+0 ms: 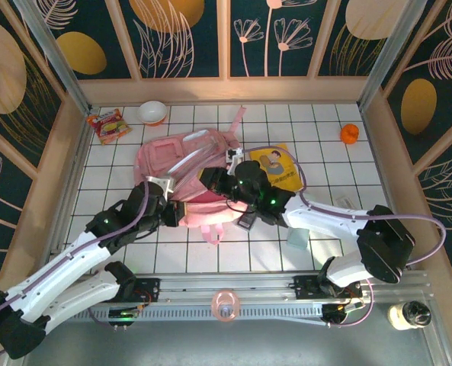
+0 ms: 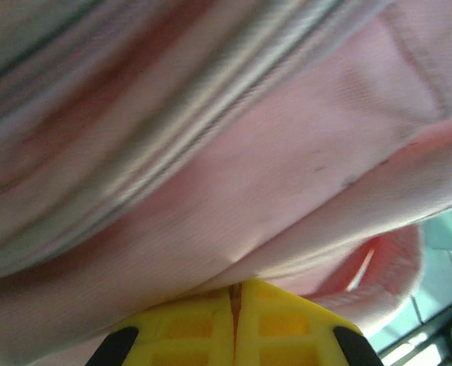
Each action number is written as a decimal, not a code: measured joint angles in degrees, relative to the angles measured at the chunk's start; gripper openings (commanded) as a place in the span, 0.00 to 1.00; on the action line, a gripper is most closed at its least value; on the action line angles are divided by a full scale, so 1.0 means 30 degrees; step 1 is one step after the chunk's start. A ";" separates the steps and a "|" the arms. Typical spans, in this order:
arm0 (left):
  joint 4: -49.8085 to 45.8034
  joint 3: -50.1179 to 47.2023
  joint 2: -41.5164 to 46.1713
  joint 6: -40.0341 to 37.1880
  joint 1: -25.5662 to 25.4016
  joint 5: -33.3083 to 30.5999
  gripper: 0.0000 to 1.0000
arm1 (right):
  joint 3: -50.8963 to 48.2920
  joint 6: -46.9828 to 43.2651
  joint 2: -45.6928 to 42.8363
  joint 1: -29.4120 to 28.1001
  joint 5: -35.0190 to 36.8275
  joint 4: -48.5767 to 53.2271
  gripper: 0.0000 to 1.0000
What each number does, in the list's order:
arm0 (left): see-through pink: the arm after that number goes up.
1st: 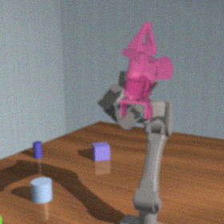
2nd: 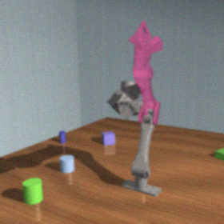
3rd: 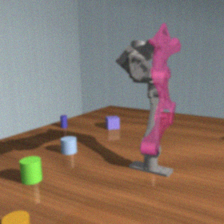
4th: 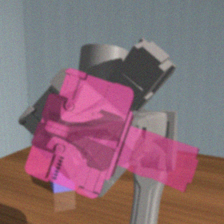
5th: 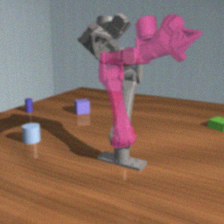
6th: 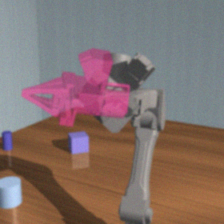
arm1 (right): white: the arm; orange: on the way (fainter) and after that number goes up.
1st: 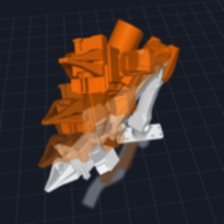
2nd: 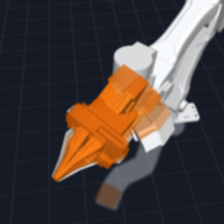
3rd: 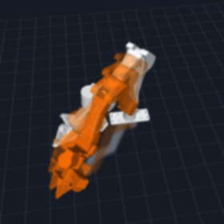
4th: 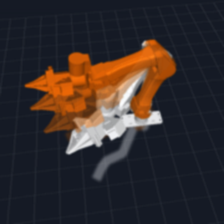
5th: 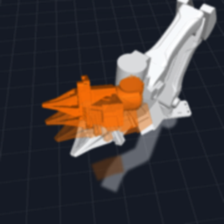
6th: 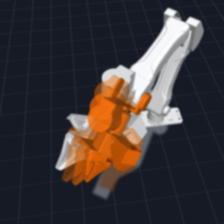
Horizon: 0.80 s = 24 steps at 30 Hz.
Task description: Pack the student bag
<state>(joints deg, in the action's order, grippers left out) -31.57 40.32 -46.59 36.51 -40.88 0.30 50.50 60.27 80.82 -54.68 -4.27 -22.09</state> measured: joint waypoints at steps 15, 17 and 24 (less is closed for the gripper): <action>0.2514 -0.1574 0.1960 0.0299 0.0102 0.0168 0.00 | -0.0262 0.0386 -0.2310 0.0663 -0.0306 0.0255 0.46; 0.3133 -0.1574 0.1486 0.0277 0.0146 0.0546 0.00 | -0.0270 0.0743 -0.1829 0.0036 0.0248 -0.0415 0.48; 0.3650 -0.1574 0.0736 0.0277 0.0168 0.1239 0.00 | -0.0350 0.1698 0.0168 -0.1071 0.1603 -0.2040 0.22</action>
<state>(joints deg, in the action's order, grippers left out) -20.62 35.59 -44.38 37.34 -40.38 4.01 49.45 65.36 81.32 -57.89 0.54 -28.21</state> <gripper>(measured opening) 0.050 0.368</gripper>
